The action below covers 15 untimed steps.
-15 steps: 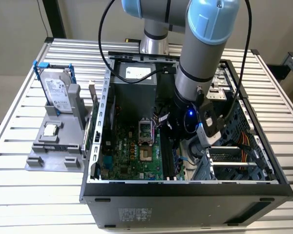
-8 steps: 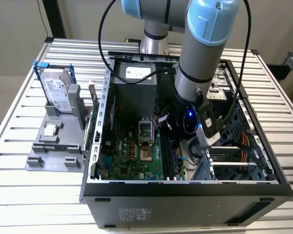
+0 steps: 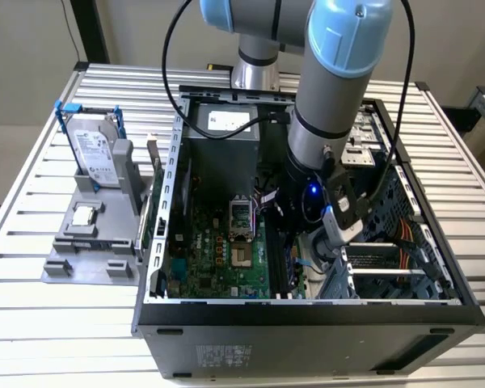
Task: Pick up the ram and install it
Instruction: 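Insert the ram into the slot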
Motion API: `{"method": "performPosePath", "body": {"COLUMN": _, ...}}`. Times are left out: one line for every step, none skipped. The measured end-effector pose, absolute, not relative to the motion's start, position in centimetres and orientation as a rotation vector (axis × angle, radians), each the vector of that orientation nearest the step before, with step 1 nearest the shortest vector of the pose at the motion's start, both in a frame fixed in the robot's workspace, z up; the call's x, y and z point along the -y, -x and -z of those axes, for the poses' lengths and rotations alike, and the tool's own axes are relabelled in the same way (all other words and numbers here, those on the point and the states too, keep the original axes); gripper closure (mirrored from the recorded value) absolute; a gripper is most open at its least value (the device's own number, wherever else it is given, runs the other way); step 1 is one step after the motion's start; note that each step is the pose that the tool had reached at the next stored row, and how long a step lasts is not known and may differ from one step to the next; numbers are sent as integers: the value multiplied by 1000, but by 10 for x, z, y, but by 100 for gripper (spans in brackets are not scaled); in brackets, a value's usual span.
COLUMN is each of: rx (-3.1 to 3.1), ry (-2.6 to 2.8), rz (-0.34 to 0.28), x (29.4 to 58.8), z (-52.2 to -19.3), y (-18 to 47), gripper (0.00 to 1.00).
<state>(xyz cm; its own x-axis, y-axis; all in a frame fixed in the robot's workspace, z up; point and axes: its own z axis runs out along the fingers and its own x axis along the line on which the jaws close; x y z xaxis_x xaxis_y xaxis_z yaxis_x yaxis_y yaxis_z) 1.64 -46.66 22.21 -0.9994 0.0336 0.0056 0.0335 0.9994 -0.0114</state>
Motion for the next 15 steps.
{"method": "performPosePath", "body": {"rx": 3135, "ry": 56, "rz": -18, "x": 467, "z": -222, "y": -16, "gripper": 100}}
{"method": "performPosePath", "body": {"rx": 3135, "ry": 58, "rz": -18, "x": 467, "z": -222, "y": -16, "gripper": 100}}
{"method": "performPosePath", "body": {"rx": 3135, "ry": 62, "rz": -18, "x": 467, "z": -222, "y": -16, "gripper": 100}}
{"method": "performPosePath", "body": {"rx": 3135, "ry": 65, "rz": -18, "x": 467, "z": -222, "y": -16, "gripper": 100}}
{"method": "performPosePath", "body": {"rx": 3134, "ry": 68, "rz": -18, "x": 467, "z": -222, "y": -16, "gripper": 100}}
{"method": "performPosePath", "body": {"rx": 3134, "ry": 70, "rz": -18, "x": 467, "z": -222, "y": -16, "gripper": 100}}
{"method": "performPosePath", "body": {"rx": 3133, "ry": 71, "rz": -18, "x": 467, "z": -222, "y": -16, "gripper": 100}}
{"method": "performPosePath", "body": {"rx": 3133, "ry": 71, "rz": -18, "x": 468, "z": -222, "y": -16, "gripper": 100}}
{"method": "performPosePath", "body": {"rx": 3133, "ry": 72, "rz": -18, "x": 468, "z": -222, "y": -16, "gripper": 100}}
{"method": "performPosePath", "body": {"rx": 3133, "ry": 72, "rz": -18, "x": 468, "z": -222, "y": -16, "gripper": 100}}
{"method": "performPosePath", "body": {"rx": 3133, "ry": 71, "rz": -18, "x": 468, "z": -222, "y": -16, "gripper": 100}}
{"method": "performPosePath", "body": {"rx": 3133, "ry": 71, "rz": -18, "x": 468, "z": -222, "y": -16, "gripper": 100}}
{"method": "performPosePath", "body": {"rx": 3133, "ry": 71, "rz": -18, "x": 468, "z": -222, "y": -16, "gripper": 100}}
{"method": "performPosePath", "body": {"rx": 3133, "ry": 71, "rz": -18, "x": 468, "z": -222, "y": -16, "gripper": 100}}
{"method": "performPosePath", "body": {"rx": 3133, "ry": 71, "rz": -18, "x": 468, "z": -222, "y": -16, "gripper": 100}}
